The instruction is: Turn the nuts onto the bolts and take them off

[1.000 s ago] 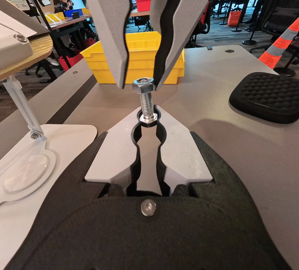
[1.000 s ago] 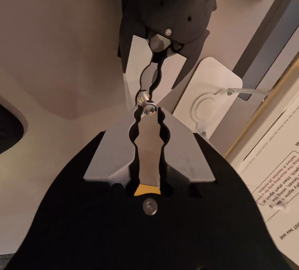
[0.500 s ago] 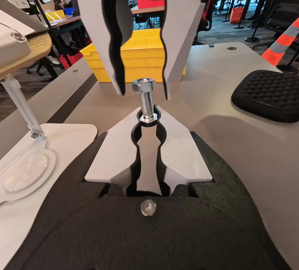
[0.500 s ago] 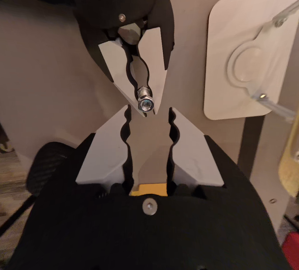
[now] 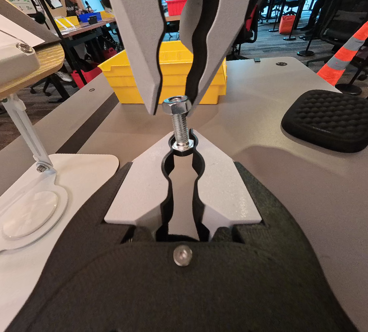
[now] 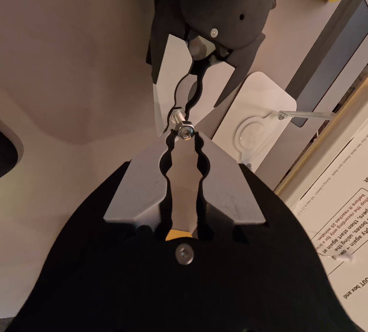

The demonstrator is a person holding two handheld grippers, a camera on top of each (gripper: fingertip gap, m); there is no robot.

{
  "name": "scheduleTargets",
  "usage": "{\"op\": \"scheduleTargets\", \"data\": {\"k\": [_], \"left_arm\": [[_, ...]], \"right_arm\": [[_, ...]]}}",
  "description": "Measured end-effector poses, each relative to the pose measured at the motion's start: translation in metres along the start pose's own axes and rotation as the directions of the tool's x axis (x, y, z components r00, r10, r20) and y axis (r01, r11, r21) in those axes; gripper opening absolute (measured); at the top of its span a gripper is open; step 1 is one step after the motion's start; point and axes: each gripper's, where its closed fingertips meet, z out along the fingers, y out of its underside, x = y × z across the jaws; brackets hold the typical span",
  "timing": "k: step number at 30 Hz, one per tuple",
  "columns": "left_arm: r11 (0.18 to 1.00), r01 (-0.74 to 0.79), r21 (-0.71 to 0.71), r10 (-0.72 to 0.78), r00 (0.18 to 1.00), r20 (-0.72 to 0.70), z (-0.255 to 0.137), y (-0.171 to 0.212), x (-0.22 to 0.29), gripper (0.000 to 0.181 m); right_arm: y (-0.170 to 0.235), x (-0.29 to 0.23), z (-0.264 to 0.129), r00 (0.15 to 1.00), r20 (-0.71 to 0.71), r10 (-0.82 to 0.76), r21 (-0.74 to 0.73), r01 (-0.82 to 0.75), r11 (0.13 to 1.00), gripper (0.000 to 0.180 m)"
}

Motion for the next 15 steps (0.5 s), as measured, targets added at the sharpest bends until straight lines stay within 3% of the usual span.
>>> {"op": "scheduleTargets", "data": {"k": [4, 7, 9, 11, 13, 15], "left_arm": [[1.0, -0.003, -0.006, 0.003, 1.0, -0.001, 0.001, 0.001, 0.001, 0.01], [1.0, -0.002, -0.009, 0.002, 1.0, 0.005, 0.001, 0.002, -0.001, 0.01], [1.0, -0.001, -0.011, 0.001, 1.0, 0.004, 0.001, 0.003, -0.001, 0.01], [1.0, -0.002, -0.017, 0.003, 1.0, 0.004, 0.002, 0.004, -0.001, 0.01], [0.999, -0.015, -0.03, 0.015, 1.0, -0.001, 0.004, 0.006, 0.001, 0.01], [1.0, -0.011, -0.022, 0.011, 1.0, -0.008, 0.005, 0.004, 0.003, 0.01]], "right_arm": [[-0.001, -0.002, 0.001, 0.999, 0.02, 0.038, -0.006, -0.038, 0.999, 0.017], [0.0, -0.002, 0.002, 0.974, 0.061, 0.216, -0.016, -0.216, 0.976, 0.017], [0.001, -0.004, 0.003, 0.914, 0.098, 0.394, -0.04, -0.392, 0.919, 0.017], [-0.005, -0.009, 0.004, 0.778, 0.174, 0.604, -0.05, -0.606, 0.794, 0.021], [-0.008, -0.013, 0.005, 0.702, 0.225, 0.676, -0.053, -0.684, 0.727, 0.029], [-0.004, -0.017, 0.008, 0.713, 0.219, 0.666, -0.071, -0.669, 0.74, 0.036]]}}
